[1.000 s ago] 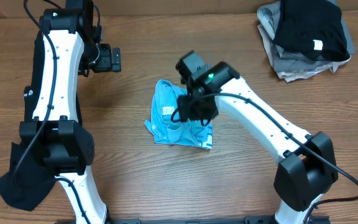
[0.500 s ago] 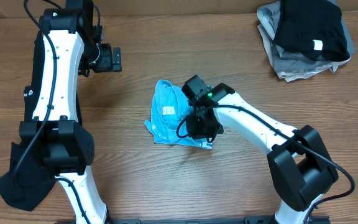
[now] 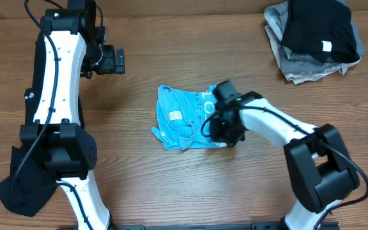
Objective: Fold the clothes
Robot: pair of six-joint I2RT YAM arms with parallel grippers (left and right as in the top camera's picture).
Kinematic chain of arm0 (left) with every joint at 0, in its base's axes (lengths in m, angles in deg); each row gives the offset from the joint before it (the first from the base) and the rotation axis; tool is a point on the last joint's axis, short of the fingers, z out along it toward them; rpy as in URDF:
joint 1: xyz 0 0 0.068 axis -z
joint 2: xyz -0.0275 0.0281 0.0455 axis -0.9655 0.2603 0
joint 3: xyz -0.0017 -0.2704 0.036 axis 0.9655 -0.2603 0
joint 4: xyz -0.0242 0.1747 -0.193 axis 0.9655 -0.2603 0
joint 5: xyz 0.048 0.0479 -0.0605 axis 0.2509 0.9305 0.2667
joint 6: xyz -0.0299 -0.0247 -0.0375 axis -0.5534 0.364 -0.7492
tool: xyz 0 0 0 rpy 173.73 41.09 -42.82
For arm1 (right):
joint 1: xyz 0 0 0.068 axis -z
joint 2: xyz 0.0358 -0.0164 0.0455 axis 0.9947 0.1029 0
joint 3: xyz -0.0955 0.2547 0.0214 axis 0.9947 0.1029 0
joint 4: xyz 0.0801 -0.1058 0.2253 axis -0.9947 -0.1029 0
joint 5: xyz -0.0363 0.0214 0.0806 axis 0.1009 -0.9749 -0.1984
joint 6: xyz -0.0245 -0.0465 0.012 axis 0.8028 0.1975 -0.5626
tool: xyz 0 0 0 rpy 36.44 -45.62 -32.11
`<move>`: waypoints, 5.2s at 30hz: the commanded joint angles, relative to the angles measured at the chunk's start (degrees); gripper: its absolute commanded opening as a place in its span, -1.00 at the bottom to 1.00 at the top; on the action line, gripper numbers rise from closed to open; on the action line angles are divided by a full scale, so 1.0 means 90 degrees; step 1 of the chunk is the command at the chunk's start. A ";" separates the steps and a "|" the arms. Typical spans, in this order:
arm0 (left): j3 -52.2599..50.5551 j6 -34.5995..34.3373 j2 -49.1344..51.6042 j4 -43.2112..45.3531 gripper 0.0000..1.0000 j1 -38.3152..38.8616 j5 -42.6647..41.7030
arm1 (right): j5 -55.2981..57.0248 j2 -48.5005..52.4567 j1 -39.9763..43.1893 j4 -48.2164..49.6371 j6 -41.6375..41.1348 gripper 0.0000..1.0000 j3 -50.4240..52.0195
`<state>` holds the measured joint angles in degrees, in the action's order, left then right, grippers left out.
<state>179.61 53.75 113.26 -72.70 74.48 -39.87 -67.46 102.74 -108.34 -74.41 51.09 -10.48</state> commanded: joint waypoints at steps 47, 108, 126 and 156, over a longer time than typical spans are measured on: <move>0.0112 0.0124 0.0046 -0.0039 0.99 0.0010 -0.0070 | -0.0226 0.0005 -0.0350 -0.0772 0.0500 0.06 -0.0325; 0.0112 0.0049 0.0046 0.0488 1.00 0.0015 -0.0121 | 0.1260 -0.1855 0.0223 0.1875 -0.2873 0.78 0.1037; 0.0112 0.0051 0.0046 0.0478 1.00 0.0012 -0.0121 | 0.1226 -0.0928 0.0165 0.1671 -0.3157 0.93 0.1069; 0.0087 0.0051 0.0046 0.0432 1.00 0.0015 -0.0121 | -0.0274 0.0597 0.1848 0.2013 -0.1047 -0.92 0.0588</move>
<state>179.61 53.73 113.26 -68.81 74.51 -40.50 -68.42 102.68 -96.89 -55.06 33.69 -6.09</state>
